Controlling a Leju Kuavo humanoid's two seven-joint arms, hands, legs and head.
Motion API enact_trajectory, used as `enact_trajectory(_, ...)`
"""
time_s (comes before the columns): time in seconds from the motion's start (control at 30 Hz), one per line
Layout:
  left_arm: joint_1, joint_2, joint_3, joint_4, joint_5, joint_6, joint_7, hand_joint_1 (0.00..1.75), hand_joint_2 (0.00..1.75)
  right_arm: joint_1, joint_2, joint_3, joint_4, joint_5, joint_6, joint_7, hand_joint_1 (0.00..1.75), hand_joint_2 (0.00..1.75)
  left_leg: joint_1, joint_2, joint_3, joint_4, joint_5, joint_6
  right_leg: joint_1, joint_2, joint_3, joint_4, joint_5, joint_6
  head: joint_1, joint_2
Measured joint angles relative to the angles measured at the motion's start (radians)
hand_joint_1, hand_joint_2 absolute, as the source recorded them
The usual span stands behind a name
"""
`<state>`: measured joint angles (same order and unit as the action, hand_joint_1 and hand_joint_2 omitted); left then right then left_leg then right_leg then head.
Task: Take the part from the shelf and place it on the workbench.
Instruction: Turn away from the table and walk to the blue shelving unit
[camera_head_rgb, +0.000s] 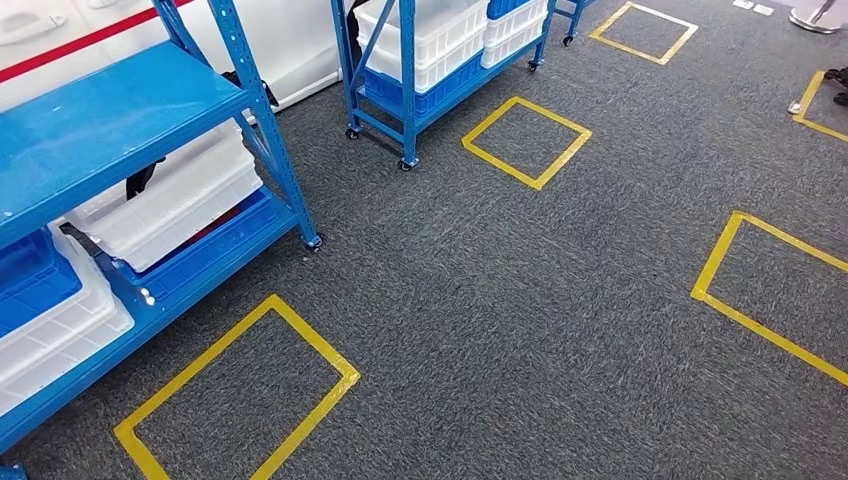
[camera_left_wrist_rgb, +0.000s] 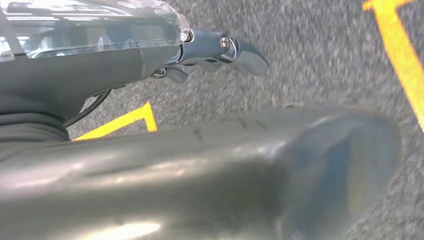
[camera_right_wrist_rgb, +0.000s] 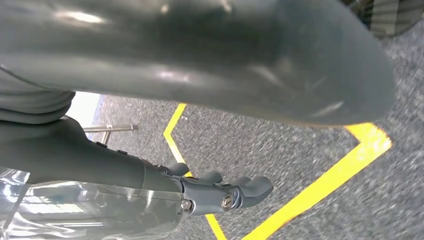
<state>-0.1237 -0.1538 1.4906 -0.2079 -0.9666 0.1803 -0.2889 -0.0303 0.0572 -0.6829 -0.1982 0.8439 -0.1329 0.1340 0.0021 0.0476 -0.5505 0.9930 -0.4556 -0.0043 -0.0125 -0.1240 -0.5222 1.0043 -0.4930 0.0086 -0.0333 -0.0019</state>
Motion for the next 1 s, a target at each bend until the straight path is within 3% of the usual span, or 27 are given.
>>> enact_trajectory(0.03, 0.001, 0.005, 0.002, 0.0, 0.002, -0.004, 0.0, 0.0, 0.0, -0.002, 0.002, 0.003, 0.0, 0.002, -0.002, -0.003, 0.0, 0.0, 0.001, -0.011, 0.004, -0.006, 0.004, 0.006, -0.003, 0.007, 0.003, 0.003, -0.006, 0.007, 0.0, 0.0)
enact_trajectory(0.1, 0.001, 0.012, 0.005, 0.0, 0.005, -0.01, -0.001, 0.0, 0.0, -0.002, 0.006, 0.007, 0.0, 0.004, -0.006, -0.008, 0.0, 0.0, 0.005, -0.033, 0.012, -0.017, 0.013, 0.02, -0.008, 0.055, -0.015, 0.057, -0.047, 0.015, 0.002, 0.0)
enact_trajectory(0.17, 0.0, 0.016, 0.008, 0.0, 0.006, -0.016, -0.001, 0.0, 0.0, 0.002, 0.01, 0.01, 0.001, 0.004, -0.008, -0.012, 0.0, 0.0, 0.004, -0.054, 0.01, -0.019, 0.017, 0.026, -0.01, 0.108, -0.078, 0.187, -0.115, 0.018, 0.004, 0.0)
enact_trajectory(0.2, 0.001, 0.017, 0.01, 0.0, 0.007, -0.017, -0.001, 0.0, 0.0, 0.003, 0.01, 0.011, 0.001, 0.004, -0.008, -0.012, 0.0, 0.0, 0.003, -0.067, 0.009, -0.018, 0.017, 0.027, -0.01, 0.117, -0.112, 0.25, -0.136, 0.018, 0.005, 0.0)
enact_trajectory(0.23, 0.002, 0.018, 0.012, 0.0, 0.007, -0.018, -0.001, 0.0, 0.0, 0.005, 0.011, 0.011, 0.001, 0.004, -0.008, -0.013, 0.0, 0.0, 0.001, -0.082, 0.008, -0.017, 0.017, 0.028, -0.01, 0.121, -0.134, 0.285, -0.137, 0.017, 0.005, 0.0)
enact_trajectory(0.27, 0.002, 0.019, 0.014, 0.0, 0.007, -0.019, -0.001, 0.0, 0.0, 0.006, 0.011, 0.011, 0.001, 0.004, -0.008, -0.014, 0.0, 0.0, 0.0, -0.097, 0.009, -0.015, 0.016, 0.028, -0.01, 0.123, -0.138, 0.28, -0.117, 0.016, 0.005, 0.0)
enact_trajectory(0.3, 0.003, 0.02, 0.016, 0.0, 0.008, -0.021, -0.002, 0.0, 0.0, 0.007, 0.011, 0.012, 0.001, 0.004, -0.008, -0.017, 0.0, 0.0, 0.0, -0.112, 0.01, -0.014, 0.015, 0.026, -0.01, 0.127, -0.124, 0.237, -0.079, 0.013, 0.005, 0.0)
enact_trajectory(0.37, 0.003, 0.022, 0.018, 0.0, 0.008, -0.027, -0.004, 0.0, 0.0, 0.008, 0.011, 0.012, 0.001, 0.004, -0.008, -0.023, 0.0, 0.0, -0.001, -0.138, 0.01, -0.008, 0.012, 0.021, -0.01, 0.161, -0.07, 0.098, -0.003, 0.005, 0.005, 0.0)
enact_trajectory(0.43, 0.003, 0.025, 0.018, 0.0, 0.006, -0.032, -0.006, 0.0, 0.0, 0.008, 0.011, 0.013, 0.001, 0.003, -0.008, -0.028, 0.0, 0.0, -0.002, -0.159, 0.006, -0.003, 0.008, 0.012, -0.008, 0.187, -0.039, 0.021, 0.026, -0.001, 0.005, 0.0)
enact_trajectory(0.47, 0.003, 0.026, 0.019, 0.0, 0.006, -0.033, -0.007, 0.0, 0.0, 0.008, 0.012, 0.013, 0.001, 0.003, -0.008, -0.029, 0.0, 0.0, -0.001, -0.168, 0.003, -0.003, 0.008, 0.006, -0.006, 0.187, -0.037, 0.016, 0.023, -0.004, 0.004, 0.0)
enact_trajectory(0.53, 0.008, 0.03, 0.019, 0.0, 0.005, -0.033, -0.008, 0.0, 0.0, 0.005, 0.014, 0.013, 0.001, 0.002, -0.008, -0.031, 0.0, 0.0, 0.001, -0.175, -0.001, -0.001, 0.006, -0.005, -0.007, 0.165, -0.034, 0.01, 0.025, -0.013, 0.004, 0.0)
enact_trajectory(0.6, 0.011, 0.034, 0.019, 0.0, 0.004, -0.033, -0.009, 0.0, 0.0, 0.005, 0.016, 0.014, 0.001, 0.001, -0.009, -0.032, 0.0, 0.0, -0.001, -0.131, -0.023, 0.046, -0.026, -0.012, -0.01, 0.14, -0.029, 0.001, 0.027, -0.028, 0.001, 0.0)
enact_trajectory(0.67, 0.009, 0.036, 0.019, 0.0, 0.003, -0.034, -0.009, 0.0, 0.0, 0.009, 0.018, 0.014, 0.001, 0.0, -0.01, -0.032, 0.0, 0.0, 0.001, -0.075, -0.084, 0.173, -0.095, -0.019, -0.008, 0.114, -0.027, -0.001, 0.026, -0.037, -0.002, 0.0)
enact_trajectory(0.73, 0.009, 0.036, 0.019, 0.0, 0.003, -0.034, -0.009, 0.0, 0.0, 0.012, 0.018, 0.014, 0.001, 0.0, -0.01, -0.032, 0.0, 0.0, 0.006, -0.058, -0.14, 0.286, -0.135, -0.026, -0.006, 0.086, -0.026, 0.0, 0.023, -0.038, -0.002, 0.0)
enact_trajectory(0.77, 0.01, 0.037, 0.019, 0.0, 0.002, -0.035, -0.009, 0.0, 0.0, 0.012, 0.019, 0.013, 0.001, 0.0, -0.01, -0.032, 0.0, 0.0, 0.007, -0.056, -0.143, 0.293, -0.126, -0.028, -0.005, 0.073, -0.025, 0.0, 0.021, -0.037, -0.002, 0.0)
enact_trajectory(0.8, 0.011, 0.038, 0.019, 0.0, 0.002, -0.035, -0.01, 0.0, 0.0, 0.011, 0.019, 0.014, 0.001, 0.0, -0.01, -0.032, 0.0, 0.0, 0.008, -0.05, -0.124, 0.257, -0.099, -0.028, -0.005, 0.06, -0.022, 0.0, 0.018, -0.036, -0.002, 0.0)
enact_trajectory(0.83, 0.012, 0.039, 0.019, 0.0, 0.002, -0.035, -0.01, 0.0, 0.0, 0.011, 0.02, 0.014, 0.001, 0.0, -0.01, -0.032, 0.0, 0.0, 0.009, -0.036, -0.085, 0.186, -0.062, -0.027, -0.005, 0.048, -0.018, 0.001, 0.016, -0.033, -0.002, 0.0)
enact_trajectory(0.9, 0.011, 0.042, 0.019, 0.0, 0.001, -0.037, -0.012, 0.0, 0.0, 0.011, 0.022, 0.014, 0.001, 0.0, -0.01, -0.032, 0.0, 0.0, 0.004, 0.007, -0.014, 0.048, -0.012, -0.018, -0.001, 0.028, -0.009, 0.003, 0.009, -0.024, -0.002, 0.0)
enact_trajectory(0.97, 0.009, 0.043, 0.019, 0.0, 0.001, -0.039, -0.014, 0.0, 0.0, 0.009, 0.022, 0.014, 0.001, 0.0, -0.01, -0.034, 0.0, 0.0, -0.001, 0.023, 0.006, 0.002, -0.005, -0.008, 0.003, 0.01, -0.003, 0.004, 0.003, -0.013, -0.001, 0.0)
enact_trajectory(1.0, 0.01, 0.044, 0.019, 0.0, 0.001, -0.04, -0.014, 0.0, 0.0, 0.007, 0.023, 0.014, 0.001, 0.0, -0.01, -0.034, 0.0, 0.0, -0.002, 0.011, 0.005, 0.001, -0.004, -0.004, 0.003, 0.001, 0.001, 0.003, 0.001, -0.007, -0.001, 0.0)
